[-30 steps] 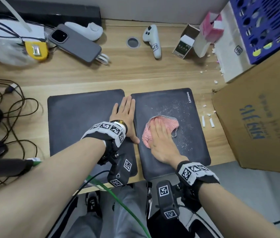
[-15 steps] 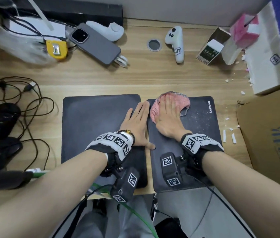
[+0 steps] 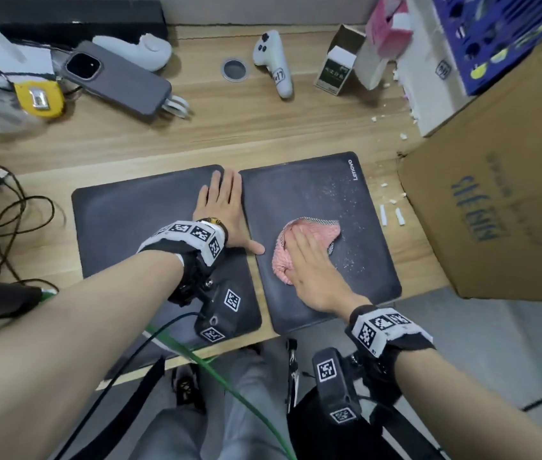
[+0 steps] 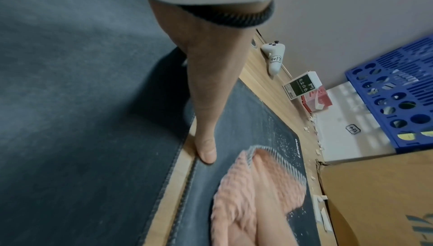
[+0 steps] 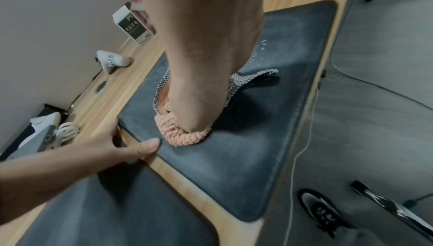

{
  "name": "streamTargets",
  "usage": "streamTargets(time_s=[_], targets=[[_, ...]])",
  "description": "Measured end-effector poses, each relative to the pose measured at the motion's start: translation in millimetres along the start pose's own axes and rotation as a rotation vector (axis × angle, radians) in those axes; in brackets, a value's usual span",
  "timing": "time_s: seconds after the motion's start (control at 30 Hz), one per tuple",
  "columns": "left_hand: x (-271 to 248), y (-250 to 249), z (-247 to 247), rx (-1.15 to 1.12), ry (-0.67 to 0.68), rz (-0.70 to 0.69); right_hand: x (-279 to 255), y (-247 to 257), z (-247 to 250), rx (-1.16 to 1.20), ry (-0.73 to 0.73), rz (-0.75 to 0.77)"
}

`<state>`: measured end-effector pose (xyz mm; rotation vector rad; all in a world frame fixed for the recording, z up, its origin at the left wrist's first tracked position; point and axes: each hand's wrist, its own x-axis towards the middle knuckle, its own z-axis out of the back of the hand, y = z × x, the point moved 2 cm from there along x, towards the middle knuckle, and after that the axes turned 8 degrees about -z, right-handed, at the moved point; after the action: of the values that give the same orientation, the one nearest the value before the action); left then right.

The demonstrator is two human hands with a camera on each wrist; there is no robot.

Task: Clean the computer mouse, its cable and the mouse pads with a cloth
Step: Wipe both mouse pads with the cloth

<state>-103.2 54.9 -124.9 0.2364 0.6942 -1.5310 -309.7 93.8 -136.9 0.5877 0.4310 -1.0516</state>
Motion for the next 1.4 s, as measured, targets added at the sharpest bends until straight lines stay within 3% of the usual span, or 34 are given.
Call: streamTargets(time_s=[0.2, 0.6, 0.83, 1.07, 1.17, 1.4], targets=[[3.8, 2.0, 0.2, 0.017, 0.0, -0.032, -1.2, 2.3, -8.2, -0.026, 0.015, -0.037], [16.5, 6.5, 4.2, 0.09, -0.085, -0.043, 109.5, 43.2, 63.2, -0.03, -0.044, 0.039], [13.1, 9.9, 2.8, 0.051, -0.098, -0.034, 113.6, 29.7, 78.4, 0.004, 0.002, 0.082], [11.6, 9.7, 6.3, 0.041, -0.056, -0.036, 105.7, -69.3, 113.7, 0.103, -0.059, -0.262], [12.4, 11.1, 5.3, 0.041, -0.05, -0.044, 109.0, -61.5, 106.2, 0.163, -0.092, -0.306], [4.5, 22.7, 4.9, 0.054, -0.033, -0.028, 110.8, 27.3, 76.2, 0.061, -0.105, -0.004]])
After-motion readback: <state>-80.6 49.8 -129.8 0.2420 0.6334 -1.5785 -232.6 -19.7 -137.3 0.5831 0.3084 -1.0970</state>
